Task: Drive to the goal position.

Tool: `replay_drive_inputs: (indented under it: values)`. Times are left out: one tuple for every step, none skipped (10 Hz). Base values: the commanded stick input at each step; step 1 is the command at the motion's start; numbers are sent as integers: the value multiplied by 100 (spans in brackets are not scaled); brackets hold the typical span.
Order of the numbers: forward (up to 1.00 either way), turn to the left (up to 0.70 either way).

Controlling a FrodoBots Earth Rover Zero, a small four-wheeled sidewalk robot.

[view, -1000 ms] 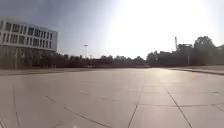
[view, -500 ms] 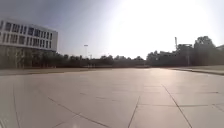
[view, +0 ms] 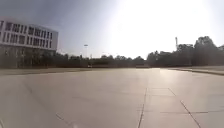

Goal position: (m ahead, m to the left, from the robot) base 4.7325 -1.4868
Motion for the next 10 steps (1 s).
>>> replay_drive_inputs:
  values:
    - [70, 2]
    - [70, 2]
    - [70, 2]
    - [70, 1]
    - [70, 1]
    - [70, 0]
    - [70, 0]
    - [70, 2]
    - [70, 2]
    - [70, 2]
